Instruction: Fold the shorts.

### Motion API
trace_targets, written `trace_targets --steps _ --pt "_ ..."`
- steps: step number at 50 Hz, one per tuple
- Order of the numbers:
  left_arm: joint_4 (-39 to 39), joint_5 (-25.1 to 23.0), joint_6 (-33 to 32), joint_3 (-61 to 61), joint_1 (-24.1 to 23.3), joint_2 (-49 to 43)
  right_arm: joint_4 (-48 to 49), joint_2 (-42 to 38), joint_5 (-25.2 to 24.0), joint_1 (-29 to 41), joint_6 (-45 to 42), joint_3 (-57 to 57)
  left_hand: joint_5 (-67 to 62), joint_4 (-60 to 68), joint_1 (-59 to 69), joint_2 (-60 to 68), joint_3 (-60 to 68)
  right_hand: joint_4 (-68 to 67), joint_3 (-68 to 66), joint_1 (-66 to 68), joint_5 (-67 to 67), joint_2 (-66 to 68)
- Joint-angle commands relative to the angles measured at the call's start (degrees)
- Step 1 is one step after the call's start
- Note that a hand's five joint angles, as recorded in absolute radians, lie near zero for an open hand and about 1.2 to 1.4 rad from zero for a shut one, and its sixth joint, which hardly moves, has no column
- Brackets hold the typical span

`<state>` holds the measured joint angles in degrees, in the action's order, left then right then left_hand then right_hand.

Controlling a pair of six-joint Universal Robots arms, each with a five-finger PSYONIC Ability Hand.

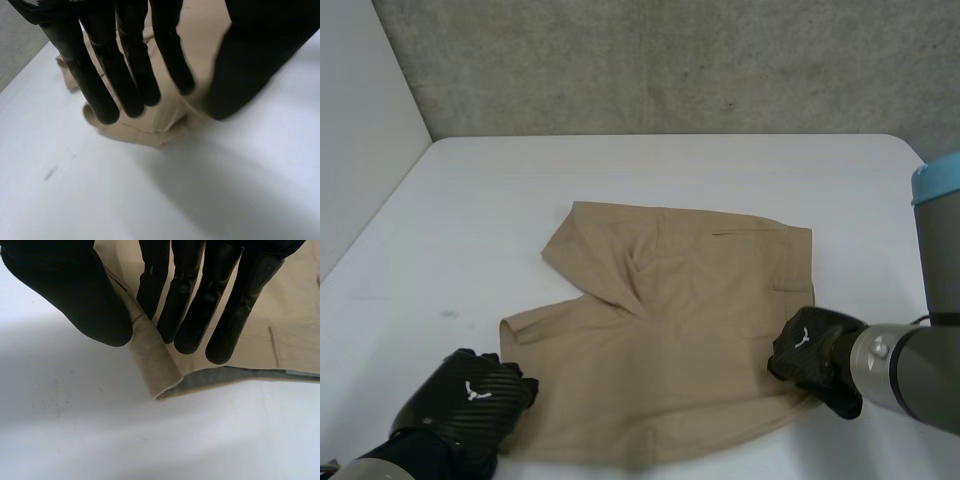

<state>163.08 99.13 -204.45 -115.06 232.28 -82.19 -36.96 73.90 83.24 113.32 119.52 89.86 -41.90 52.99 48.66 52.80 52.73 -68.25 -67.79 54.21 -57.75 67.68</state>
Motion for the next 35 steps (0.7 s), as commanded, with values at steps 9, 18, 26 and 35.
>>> trace_targets --steps 9,18,26,35 --pt "28.68 -3.76 -3.59 13.44 7.22 -17.81 14.45 -3.59 -1.15 0.23 4.57 6.38 33.28 -34.37 -30.04 -34.17 -34.11 -11.75 -12.21 25.79 -12.25 12.32" --pt "36.08 -16.94 -4.73 28.29 11.43 -36.62 19.37 -3.59 -1.23 0.06 5.54 9.28 21.17 -22.26 -17.93 -22.06 -22.00 -11.75 -12.21 25.79 -12.25 12.32" --pt "35.56 -20.73 -5.17 40.78 12.58 -49.02 21.40 -3.67 -1.15 -0.03 5.63 10.07 18.82 -19.91 -15.58 -19.71 -19.65 -11.75 -12.21 25.79 -12.25 12.32" --pt "28.36 -21.08 -9.65 51.33 12.49 -57.72 22.98 -3.67 -1.15 -0.12 5.63 10.33 11.94 -13.02 -8.69 -12.83 -12.76 -11.75 -12.21 25.79 -12.25 12.32"
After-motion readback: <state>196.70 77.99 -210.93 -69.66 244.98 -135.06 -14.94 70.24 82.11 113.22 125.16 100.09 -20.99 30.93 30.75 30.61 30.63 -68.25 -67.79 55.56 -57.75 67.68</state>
